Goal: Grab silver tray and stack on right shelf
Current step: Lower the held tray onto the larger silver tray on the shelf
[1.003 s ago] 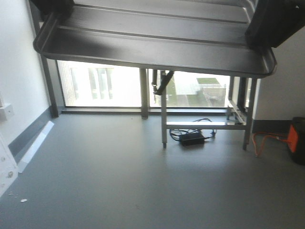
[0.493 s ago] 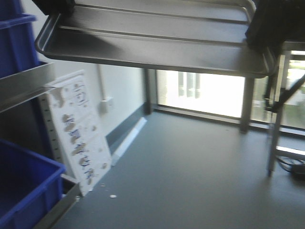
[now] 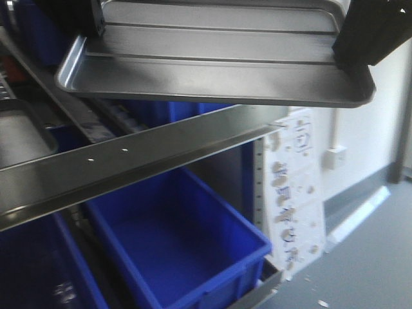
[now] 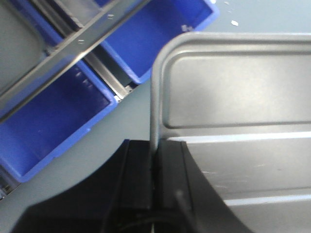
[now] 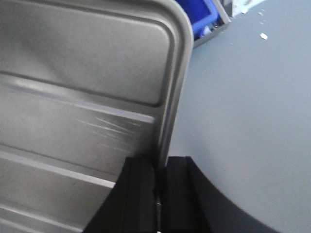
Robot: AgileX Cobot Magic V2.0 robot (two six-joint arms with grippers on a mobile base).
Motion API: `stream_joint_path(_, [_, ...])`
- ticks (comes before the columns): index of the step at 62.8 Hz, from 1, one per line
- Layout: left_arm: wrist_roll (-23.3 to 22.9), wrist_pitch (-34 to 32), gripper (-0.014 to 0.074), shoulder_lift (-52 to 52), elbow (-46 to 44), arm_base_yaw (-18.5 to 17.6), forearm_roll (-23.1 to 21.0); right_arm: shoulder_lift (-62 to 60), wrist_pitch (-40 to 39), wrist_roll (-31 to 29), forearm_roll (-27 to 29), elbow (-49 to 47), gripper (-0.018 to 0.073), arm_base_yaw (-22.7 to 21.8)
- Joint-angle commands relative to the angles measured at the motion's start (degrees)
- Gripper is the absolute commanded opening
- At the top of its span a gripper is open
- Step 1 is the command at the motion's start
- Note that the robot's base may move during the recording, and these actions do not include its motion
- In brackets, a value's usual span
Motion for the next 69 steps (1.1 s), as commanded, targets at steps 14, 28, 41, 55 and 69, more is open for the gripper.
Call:
stream_joint_path(14, [-0.23,-2.17,-0.0093,1.40,-2.01,-0.32,1.38,-1.53,-2.76,-1.53,-0.75,-1.97,0.0057,-0.05])
stream_joint_path(28, [-0.23,-2.17,-0.0093,4.65,-2.01,-0.32,1.38,-1.53,-2.76,-1.53,-0.75,-1.97,0.0057,-0.05])
stream_joint_path(41, [-0.23,-2.16,-0.0093,7.31,-2.01,-0.32,1.38,-1.53,-2.76,-1.53,-0.75,-1.97,0.0057,-0.05])
stream_joint_path(55, [-0.23,-2.28,-0.0093,9.46,-2.37,-0.32,0.81,-1.53,-2.76,-1.53,-0.75,-1.97,0.0057,-0.05])
stream_joint_path(69, [-0.23,1.61,-0.0093,9.46,-4.06,-0.32,1.35,-1.53,-2.76,-1.53,-0.75,-1.97,0.0057,-0.05])
